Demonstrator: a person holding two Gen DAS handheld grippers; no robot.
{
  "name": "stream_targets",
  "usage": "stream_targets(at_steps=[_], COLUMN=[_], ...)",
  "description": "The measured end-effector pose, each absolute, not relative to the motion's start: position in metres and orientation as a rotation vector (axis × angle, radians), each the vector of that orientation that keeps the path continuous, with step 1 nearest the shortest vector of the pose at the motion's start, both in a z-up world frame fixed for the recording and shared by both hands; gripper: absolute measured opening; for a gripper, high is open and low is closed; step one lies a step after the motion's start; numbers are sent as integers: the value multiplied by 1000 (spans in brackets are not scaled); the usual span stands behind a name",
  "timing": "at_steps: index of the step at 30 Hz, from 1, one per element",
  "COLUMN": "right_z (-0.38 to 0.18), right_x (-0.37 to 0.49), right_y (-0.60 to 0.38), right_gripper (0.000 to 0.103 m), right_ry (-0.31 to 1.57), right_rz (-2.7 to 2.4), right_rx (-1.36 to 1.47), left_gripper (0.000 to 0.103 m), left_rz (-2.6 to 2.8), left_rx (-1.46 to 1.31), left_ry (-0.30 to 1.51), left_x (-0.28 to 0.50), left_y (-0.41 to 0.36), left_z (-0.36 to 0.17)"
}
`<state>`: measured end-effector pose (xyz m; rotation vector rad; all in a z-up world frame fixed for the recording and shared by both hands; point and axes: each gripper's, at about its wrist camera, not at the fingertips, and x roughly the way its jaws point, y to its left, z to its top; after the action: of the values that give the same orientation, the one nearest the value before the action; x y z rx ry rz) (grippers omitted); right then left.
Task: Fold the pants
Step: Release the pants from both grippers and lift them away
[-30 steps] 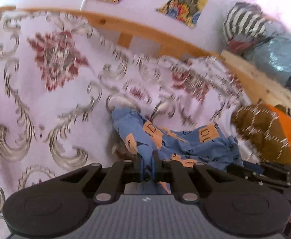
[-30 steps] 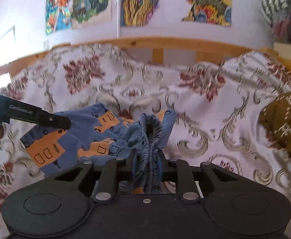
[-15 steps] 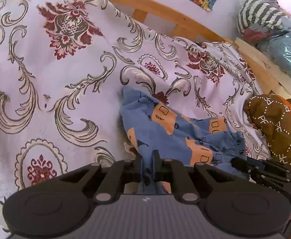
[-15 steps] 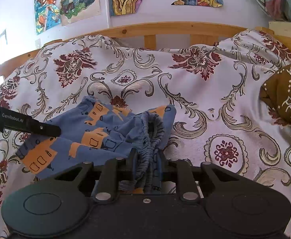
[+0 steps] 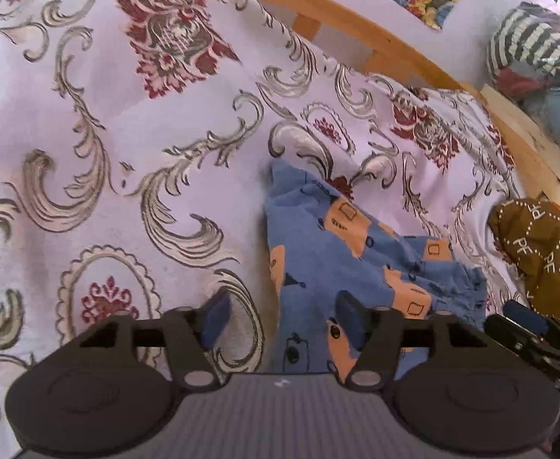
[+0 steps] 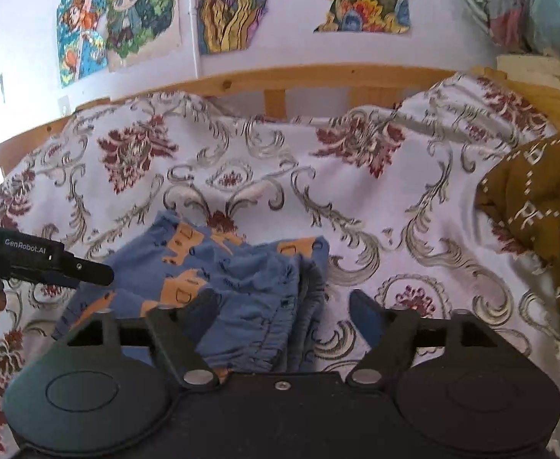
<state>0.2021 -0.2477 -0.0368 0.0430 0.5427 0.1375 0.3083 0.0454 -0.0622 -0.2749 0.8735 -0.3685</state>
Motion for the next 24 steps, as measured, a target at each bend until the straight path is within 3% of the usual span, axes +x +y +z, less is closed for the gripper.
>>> stream_targets(at_steps=[3, 7, 24], right_z=[-26, -14, 26], right_x=[194, 184, 110], right_y=[-249, -245, -218], right_gripper=[94, 102, 102], right_ry=[510, 472, 341], right_rz=[128, 112, 52], right_rx=[81, 100, 61], left_gripper=[93, 102, 103], left_rz=[-349, -322, -224], left_rx=[-276, -269, -32], left_ry=[834, 791, 565], left_x=[301, 289, 188], left_y=[48, 51, 39], left_z=[-52, -39, 13])
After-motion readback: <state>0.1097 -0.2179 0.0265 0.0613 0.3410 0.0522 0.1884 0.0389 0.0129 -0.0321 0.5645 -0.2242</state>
